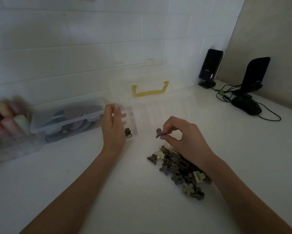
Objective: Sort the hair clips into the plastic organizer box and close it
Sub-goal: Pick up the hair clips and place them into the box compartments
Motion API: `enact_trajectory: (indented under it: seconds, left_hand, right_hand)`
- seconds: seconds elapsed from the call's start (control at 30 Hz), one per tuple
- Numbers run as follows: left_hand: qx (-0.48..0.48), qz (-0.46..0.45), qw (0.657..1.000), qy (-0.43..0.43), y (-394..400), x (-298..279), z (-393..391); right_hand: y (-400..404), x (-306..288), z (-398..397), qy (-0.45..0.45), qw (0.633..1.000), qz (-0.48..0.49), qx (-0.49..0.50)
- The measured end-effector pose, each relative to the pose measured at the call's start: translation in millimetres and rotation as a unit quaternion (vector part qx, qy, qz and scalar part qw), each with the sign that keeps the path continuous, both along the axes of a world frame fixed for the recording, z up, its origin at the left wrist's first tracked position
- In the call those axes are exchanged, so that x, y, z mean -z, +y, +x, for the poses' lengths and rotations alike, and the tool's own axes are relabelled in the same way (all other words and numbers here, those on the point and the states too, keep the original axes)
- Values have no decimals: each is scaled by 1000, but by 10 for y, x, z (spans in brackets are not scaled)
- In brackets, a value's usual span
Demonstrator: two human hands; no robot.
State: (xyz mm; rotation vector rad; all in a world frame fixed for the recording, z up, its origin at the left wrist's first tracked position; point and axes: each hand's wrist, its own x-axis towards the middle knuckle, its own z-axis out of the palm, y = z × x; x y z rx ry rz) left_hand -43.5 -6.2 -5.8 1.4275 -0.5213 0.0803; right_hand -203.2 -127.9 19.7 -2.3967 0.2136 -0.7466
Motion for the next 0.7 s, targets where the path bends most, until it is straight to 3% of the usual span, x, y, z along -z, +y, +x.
enact_trajectory:
  seconds: [0.13,0.4,0.57,0.7]
  left_hand:
    - [-2,3,1000,-6,5,1,-18]
    - [8,34,998,-59,16,31,-45]
    - [13,39,995,-92,-8,51,-61]
    - [18,41,995,-90,-14,44,-43]
  right_hand:
    - [46,16,6,-12,999,-35,-1]
    - [158,62,157,-124,989,-79,22]
    - [111,64,222,-57,983,-175,9]
    - [46,-41,41,-56,993,-107,2]
